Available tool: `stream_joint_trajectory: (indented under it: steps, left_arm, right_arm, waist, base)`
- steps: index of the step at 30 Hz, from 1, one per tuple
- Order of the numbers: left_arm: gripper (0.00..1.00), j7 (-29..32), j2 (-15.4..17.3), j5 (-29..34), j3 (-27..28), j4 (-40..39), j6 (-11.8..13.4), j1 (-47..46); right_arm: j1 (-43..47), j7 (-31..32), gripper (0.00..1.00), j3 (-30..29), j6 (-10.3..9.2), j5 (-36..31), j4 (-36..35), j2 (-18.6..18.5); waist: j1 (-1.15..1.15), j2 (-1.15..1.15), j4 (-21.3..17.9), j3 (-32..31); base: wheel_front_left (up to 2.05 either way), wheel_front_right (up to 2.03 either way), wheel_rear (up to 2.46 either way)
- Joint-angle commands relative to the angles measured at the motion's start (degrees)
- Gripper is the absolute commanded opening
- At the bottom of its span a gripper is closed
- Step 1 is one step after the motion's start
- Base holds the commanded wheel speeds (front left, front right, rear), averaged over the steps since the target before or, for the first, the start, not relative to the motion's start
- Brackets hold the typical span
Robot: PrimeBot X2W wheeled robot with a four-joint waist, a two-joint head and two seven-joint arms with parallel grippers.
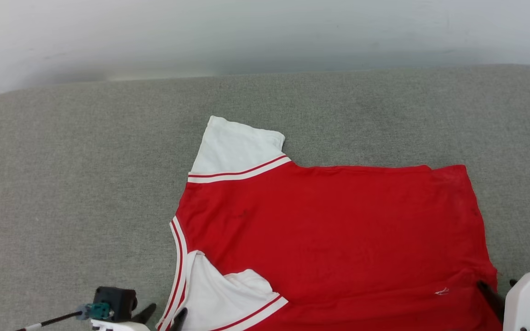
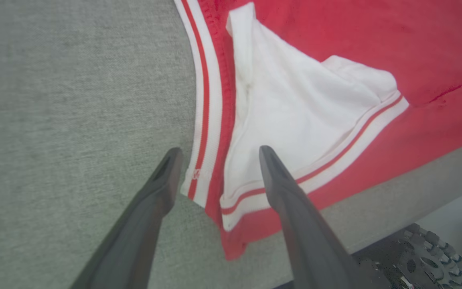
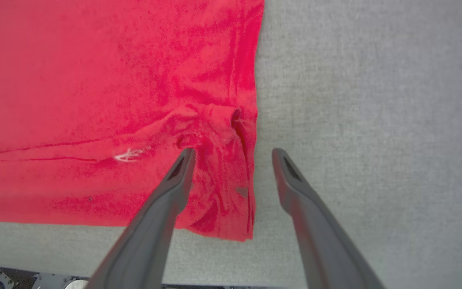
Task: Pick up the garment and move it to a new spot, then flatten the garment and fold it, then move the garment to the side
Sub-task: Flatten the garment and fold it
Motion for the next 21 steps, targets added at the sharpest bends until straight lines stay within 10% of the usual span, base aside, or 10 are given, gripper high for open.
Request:
stream_joint_trajectory:
  steps: [1,11,21]
  left_arm:
    - [1.00,-1.1,-0.3,0.2,0.8,0.1,-0.3,-0.8]
    - [1.00,-20.9,-4.5,4.8,6.8,0.0,-2.3,-3.5]
    - [1.00,-24.1,-11.8,9.9,16.0,-2.7,-4.9,-2.2]
  right_arm:
    - [-1.0,-0.9,1.00,0.0,-0.04,0.4,-0.4,0.1]
    - [-4.8,-19.1,1.00,1.5,-0.04,1.5,-5.5,0.3]
    - [-3.4,-36.6,1.00,3.7,-0.04,1.8,-10.0,4.0]
  waist:
    - [0.00,0.00,-0.1,-0.5]
    - [0.00,0.00,-0.8,-3.8]
    - [0.00,0.00,-1.4,-3.8]
  base:
    - [0.00,0.00,0.00]
    - [0.00,0.00,0.00]
    - [0.00,0.00,0.00]
